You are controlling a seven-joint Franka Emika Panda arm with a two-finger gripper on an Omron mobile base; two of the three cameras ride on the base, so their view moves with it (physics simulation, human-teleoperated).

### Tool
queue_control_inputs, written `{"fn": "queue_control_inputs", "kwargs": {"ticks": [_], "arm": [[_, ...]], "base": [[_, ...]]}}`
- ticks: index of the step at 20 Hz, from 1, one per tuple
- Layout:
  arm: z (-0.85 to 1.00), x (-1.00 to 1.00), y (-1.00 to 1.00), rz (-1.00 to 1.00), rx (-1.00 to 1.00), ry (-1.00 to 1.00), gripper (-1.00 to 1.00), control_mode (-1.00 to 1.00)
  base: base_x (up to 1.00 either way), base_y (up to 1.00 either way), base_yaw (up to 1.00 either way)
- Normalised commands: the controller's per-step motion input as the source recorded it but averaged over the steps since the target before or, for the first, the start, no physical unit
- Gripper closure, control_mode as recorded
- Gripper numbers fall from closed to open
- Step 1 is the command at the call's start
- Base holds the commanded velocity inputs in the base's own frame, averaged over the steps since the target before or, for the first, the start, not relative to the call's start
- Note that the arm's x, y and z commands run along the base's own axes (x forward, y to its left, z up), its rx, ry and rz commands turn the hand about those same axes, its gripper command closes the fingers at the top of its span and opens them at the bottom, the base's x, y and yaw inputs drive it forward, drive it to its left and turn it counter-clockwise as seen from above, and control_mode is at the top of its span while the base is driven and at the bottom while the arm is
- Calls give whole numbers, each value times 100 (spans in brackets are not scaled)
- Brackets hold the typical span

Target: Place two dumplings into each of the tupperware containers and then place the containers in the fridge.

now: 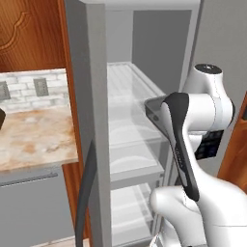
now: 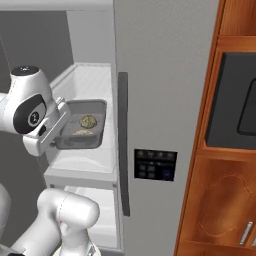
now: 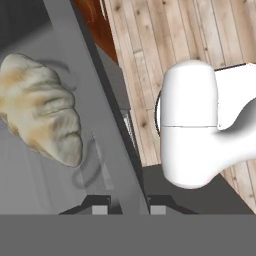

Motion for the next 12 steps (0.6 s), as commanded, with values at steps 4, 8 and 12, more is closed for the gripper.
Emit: {"fn": "queue_control_inputs", "kwargs": {"ticks": [4, 8, 12], "arm": [[0, 0, 0, 0, 0, 0, 100, 100], [0, 0, 0, 0, 0, 0, 100, 100], [1, 16, 13, 1, 0, 0, 100, -100]], "base": [[25, 24, 0], [15, 28, 0], [4, 14, 0]]}}
